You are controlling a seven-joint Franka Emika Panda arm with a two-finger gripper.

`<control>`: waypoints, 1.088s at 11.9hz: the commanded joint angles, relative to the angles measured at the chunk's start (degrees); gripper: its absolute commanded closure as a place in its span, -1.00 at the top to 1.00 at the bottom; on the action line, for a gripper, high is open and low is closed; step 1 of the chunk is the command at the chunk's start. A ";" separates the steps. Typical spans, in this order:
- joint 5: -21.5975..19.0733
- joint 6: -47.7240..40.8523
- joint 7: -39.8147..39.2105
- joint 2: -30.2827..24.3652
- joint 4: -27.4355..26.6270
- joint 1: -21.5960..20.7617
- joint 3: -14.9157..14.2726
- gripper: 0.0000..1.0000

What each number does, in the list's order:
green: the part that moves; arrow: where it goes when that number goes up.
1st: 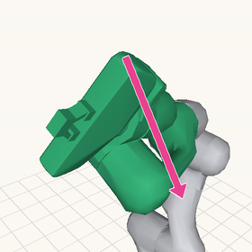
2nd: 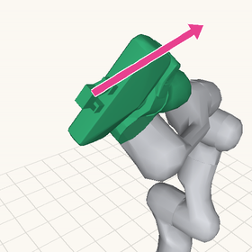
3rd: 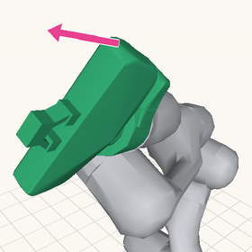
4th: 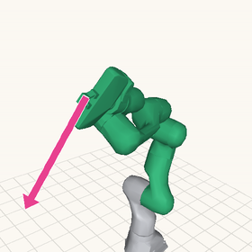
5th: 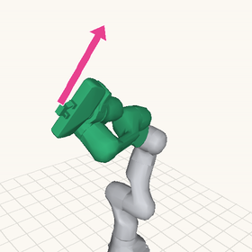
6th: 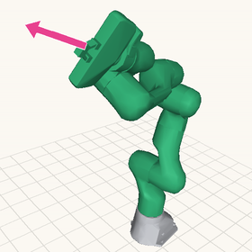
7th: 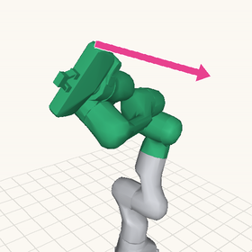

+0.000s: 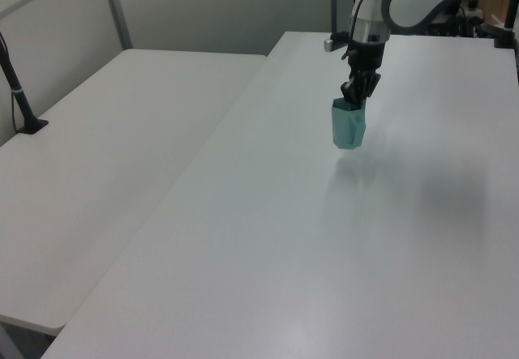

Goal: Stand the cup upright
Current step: 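Carry the cup aside and lower it upright onto the table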

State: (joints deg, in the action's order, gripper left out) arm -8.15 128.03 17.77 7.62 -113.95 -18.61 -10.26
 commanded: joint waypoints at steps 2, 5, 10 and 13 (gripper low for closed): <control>-1.87 2.92 -1.34 2.22 -0.66 0.51 0.24 -1.00; -2.39 2.92 -1.34 2.58 -0.48 0.86 0.33 -1.00; -3.10 1.69 -1.95 1.97 -0.22 1.39 0.24 1.00; -3.10 -2.58 -2.13 -0.75 3.89 1.21 0.24 1.00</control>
State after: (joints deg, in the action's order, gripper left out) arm -9.80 129.44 17.35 10.11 -113.08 -17.53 -10.26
